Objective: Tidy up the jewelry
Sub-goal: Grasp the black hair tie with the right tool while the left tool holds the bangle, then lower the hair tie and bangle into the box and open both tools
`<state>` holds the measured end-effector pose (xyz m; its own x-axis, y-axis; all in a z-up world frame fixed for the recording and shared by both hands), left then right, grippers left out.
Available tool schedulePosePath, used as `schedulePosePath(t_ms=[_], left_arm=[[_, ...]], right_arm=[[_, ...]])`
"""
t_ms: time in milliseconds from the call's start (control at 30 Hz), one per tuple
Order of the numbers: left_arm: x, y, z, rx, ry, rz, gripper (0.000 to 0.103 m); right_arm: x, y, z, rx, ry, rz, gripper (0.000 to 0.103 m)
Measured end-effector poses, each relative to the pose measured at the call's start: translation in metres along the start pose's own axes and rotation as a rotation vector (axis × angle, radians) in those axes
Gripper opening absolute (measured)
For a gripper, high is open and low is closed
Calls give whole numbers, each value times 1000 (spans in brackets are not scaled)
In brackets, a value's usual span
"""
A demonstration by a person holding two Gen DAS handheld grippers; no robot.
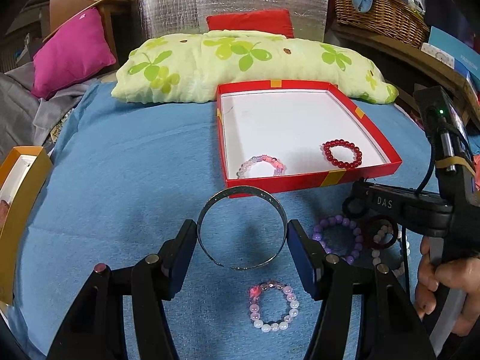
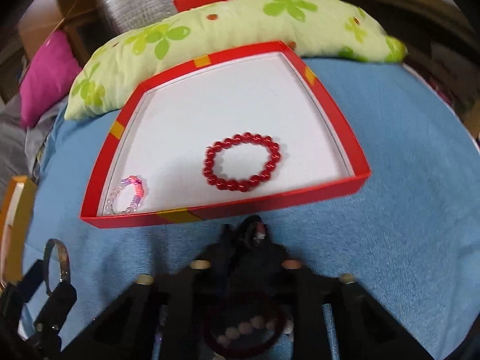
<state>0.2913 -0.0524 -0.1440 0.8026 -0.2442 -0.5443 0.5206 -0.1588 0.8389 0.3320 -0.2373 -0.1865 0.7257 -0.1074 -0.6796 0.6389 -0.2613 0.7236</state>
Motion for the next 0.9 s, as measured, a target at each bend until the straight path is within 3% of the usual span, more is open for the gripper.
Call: schedulePosePath(t_ms=[100,467,700,900], left_arm=[[0,0,-2,-2,5,2,63],[2,4,10,13,-6,15,63],[2,16,23,33,-18,54,63],[16,37,34,23,-53,84,63]], right_arm=[[-4,2,0,-3,15,13,11],[-39,15,38,141,212,39,11],[-59,34,61,166,247,130,11],[-56,60,77,174,222,203,11]])
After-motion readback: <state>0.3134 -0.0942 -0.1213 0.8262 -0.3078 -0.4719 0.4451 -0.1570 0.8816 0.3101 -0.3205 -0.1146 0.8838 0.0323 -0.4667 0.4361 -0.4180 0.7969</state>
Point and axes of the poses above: each gripper's, at about its wrist camera, not at the fingertips, and x roughly the way its jaws point, z to its right, y to its top, the point moved 3 cm from there along x, roughly the way its jaws point, and after that the axes turned 14 degrees about z, right-handed, at the moved point
